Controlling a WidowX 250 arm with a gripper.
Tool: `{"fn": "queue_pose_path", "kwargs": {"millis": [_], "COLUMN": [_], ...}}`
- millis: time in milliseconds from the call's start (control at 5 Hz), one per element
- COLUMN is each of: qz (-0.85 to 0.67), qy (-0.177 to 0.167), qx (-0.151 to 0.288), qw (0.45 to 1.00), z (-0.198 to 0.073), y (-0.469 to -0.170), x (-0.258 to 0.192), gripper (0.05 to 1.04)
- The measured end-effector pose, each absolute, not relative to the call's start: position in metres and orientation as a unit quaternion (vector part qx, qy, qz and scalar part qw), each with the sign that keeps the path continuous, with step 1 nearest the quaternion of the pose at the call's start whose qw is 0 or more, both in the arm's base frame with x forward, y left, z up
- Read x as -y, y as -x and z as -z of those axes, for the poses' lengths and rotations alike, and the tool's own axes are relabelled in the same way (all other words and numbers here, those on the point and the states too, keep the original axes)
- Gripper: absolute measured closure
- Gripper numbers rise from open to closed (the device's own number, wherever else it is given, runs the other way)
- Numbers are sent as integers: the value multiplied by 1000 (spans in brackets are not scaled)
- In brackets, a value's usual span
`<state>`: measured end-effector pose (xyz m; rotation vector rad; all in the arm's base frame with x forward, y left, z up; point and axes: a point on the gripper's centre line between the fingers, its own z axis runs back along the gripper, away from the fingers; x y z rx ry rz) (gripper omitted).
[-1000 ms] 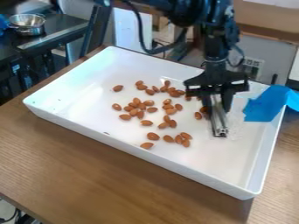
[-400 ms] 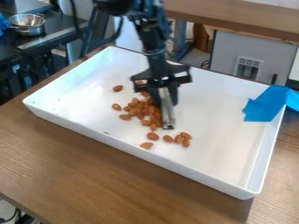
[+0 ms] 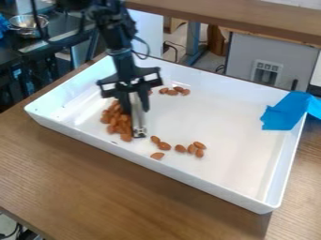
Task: Sweep into pile
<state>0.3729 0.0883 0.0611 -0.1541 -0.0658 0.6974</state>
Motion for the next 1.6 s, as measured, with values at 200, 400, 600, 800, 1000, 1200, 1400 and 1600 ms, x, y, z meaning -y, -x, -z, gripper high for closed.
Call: {"fn": "queue_pose_path", "kwargs": {"millis": [200,400,600,800,1000,1200,1400,1600], "qz": [-359,-359,-374,-364,-325,-282,-251,-219], "qy": [69,57,65,100,136,137,131,122], "qx": [35,40,38,51,81,86,94,91], "qw": [930,931,924,925,932,946,954,964], "z": [-62,-63,-67,-92,-116,-130,-141,-139], "y": [-353,-338,-331,-335,-357,-370,-376,-384], "x": [-112,-122,-125,-104,-56,-2,46,78], "gripper": [716,716,716,716,716,716,716,716]}}
